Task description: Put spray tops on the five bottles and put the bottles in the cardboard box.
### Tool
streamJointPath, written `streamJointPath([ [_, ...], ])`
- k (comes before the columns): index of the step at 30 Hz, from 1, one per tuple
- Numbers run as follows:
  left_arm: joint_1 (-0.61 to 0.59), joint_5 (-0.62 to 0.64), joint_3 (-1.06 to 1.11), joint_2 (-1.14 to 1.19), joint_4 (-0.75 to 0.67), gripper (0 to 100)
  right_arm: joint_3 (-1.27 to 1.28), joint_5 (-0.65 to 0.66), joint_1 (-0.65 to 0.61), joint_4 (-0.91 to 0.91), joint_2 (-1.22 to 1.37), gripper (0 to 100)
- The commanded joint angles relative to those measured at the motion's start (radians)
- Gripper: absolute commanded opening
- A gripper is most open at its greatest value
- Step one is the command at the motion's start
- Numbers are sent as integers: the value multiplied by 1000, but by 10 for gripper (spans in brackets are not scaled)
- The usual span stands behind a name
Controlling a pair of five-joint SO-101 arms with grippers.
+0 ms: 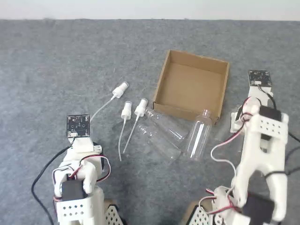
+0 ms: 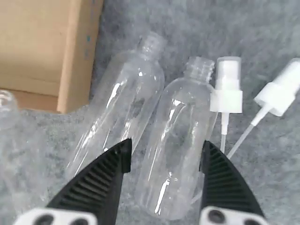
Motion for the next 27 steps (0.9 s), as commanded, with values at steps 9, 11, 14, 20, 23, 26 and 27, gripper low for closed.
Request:
streamJointPath([
  [9, -2, -6, -5, -15, 5, 12, -3, -6, 134, -131, 30, 203],
  [11, -2, -6, -5, -15, 5, 12, 6, -6, 134, -134, 30, 203],
  [14, -2, -6, -5, -15, 5, 12, 6, -6, 125, -134, 30, 203],
  [20, -2, -6, -5, -15, 5, 12, 25, -14, 81, -139, 31, 203],
  [23, -2, -6, -5, -15, 5, 12, 35, -14, 87, -153, 33, 203],
  [26, -2, -6, -5, -15, 5, 12, 52, -14, 81, -156, 54, 203],
  [27, -2, -6, -5, -15, 5, 12, 55, -14, 81, -157, 68, 203],
])
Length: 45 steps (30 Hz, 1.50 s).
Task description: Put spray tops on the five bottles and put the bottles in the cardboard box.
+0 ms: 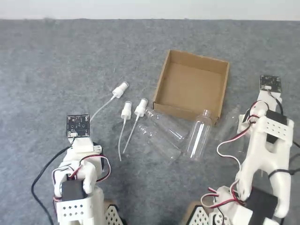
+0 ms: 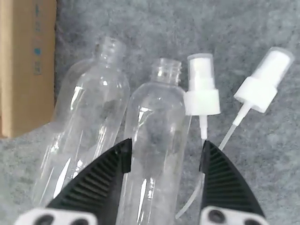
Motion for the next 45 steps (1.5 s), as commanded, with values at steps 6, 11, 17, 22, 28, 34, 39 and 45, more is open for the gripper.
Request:
streamJointPath([
  [6, -2, -6, -5, -15, 5, 12, 31, -8, -8, -87, 97, 203],
  [11, -2, -6, -5, -15, 5, 12, 31, -2, -8, -91, 119, 121],
  [17, -2, -6, -5, -15, 5, 12, -5, 3, -10, -71, 97, 9],
  [22, -2, -6, -5, -15, 5, 12, -121, 18, -1, 93, -48, 13],
  [28, -2, -6, -5, -15, 5, 12, -269, 138, 25, 311, -237, 17],
  [34, -2, -6, -5, -15, 5, 12, -330, 319, 240, 341, -260, 17],
  [39, -2, -6, -5, -15, 5, 12, -325, 463, 447, 237, -151, 17],
  [45, 6, -6, -5, -15, -55, 12, -328, 552, 545, 104, 87, 17],
])
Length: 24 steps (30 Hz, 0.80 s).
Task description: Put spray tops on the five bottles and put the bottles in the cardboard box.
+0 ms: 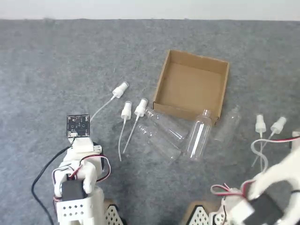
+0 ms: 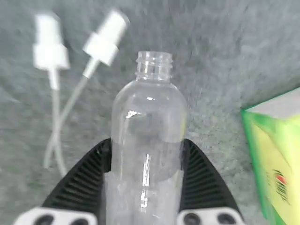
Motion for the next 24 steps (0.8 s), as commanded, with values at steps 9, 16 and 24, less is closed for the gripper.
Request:
streamJointPath([
  [9, 8, -362, -5, -15, -259, 13, -66, 41, 59, -182, 271, 17],
  [16, -3, -311, -5, -14, -186, 13, -44, 38, 53, -189, 288, 17],
  [24, -2, -311, -5, -14, -137, 13, 21, 21, 50, -189, 306, 17],
])
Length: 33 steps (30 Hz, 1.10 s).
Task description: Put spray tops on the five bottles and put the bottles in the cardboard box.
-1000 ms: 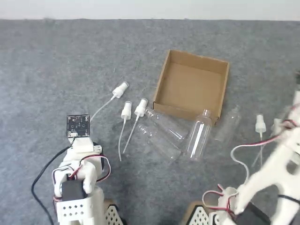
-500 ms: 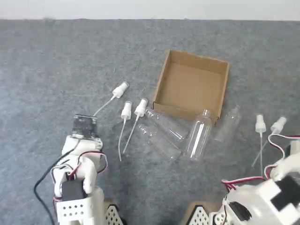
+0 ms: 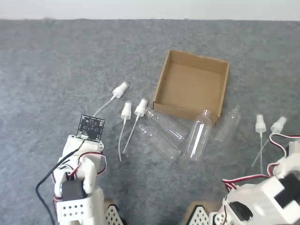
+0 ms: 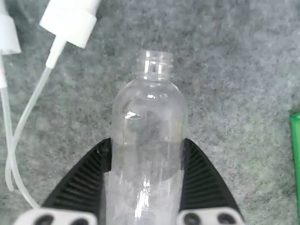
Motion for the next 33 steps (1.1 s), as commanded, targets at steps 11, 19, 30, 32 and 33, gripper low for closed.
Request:
streamJointPath([
  [11, 0, 17, -5, -14, 20, 13, 109, -68, -7, -113, -8, 17],
  [19, -3, -117, -21, -14, 12, 13, 112, -61, -8, -108, -15, 76],
  [30, 3, -121, -449, 242, 2, 141, 112, 15, 10, -108, -16, 209],
  [32, 6, -121, -607, 427, 2, 134, 109, 35, 8, -110, -16, 209],
  [33, 8, -121, -691, 531, 5, 131, 109, 46, 8, -110, -16, 209],
])
